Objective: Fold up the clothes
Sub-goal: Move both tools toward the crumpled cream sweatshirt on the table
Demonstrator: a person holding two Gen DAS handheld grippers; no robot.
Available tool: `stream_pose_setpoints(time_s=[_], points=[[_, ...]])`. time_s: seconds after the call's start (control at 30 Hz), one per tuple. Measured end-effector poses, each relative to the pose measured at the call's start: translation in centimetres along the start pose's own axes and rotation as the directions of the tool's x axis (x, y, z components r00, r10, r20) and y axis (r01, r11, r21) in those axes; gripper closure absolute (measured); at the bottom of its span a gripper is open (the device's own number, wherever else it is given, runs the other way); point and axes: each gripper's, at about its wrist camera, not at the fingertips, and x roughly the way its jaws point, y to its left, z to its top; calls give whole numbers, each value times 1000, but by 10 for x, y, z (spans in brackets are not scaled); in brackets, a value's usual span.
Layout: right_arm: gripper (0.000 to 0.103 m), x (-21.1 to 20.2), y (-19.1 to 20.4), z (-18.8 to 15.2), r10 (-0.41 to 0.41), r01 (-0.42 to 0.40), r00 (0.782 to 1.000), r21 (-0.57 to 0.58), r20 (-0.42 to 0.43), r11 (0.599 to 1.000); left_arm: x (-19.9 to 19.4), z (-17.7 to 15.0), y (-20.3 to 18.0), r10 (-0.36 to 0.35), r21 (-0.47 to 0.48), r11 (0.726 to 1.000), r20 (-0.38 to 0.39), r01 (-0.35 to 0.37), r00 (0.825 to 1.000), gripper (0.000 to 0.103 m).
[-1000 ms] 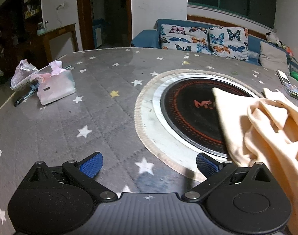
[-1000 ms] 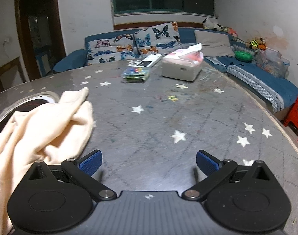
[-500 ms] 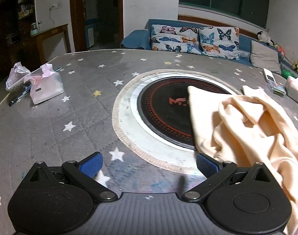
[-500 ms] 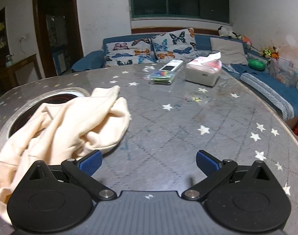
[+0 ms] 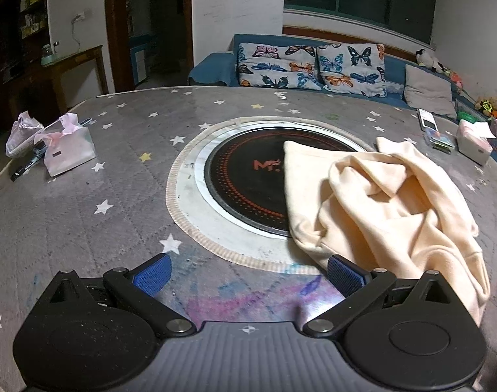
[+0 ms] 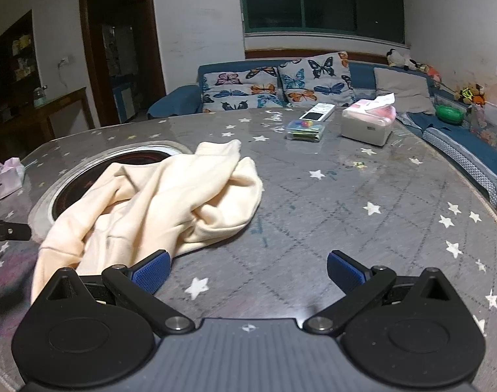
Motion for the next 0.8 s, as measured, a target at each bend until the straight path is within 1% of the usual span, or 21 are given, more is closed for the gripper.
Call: stream_pose_setpoints(time_s=[0.4,0.6,0.8], points=[[0,-10,15,-6,31,-31,1000,-29,4,999,-9,-6,-10,-19,17,1000,-7,19,1000,0],[0,-13,20,-6,70,-70,998,-18,1,997,-13,-8,-16,-34,31,999,-5,34,999,0],[0,-13,28,-6,84,-83,997,-35,2,996,-14,-8,-21,-44,42,998,-8,44,999,0]])
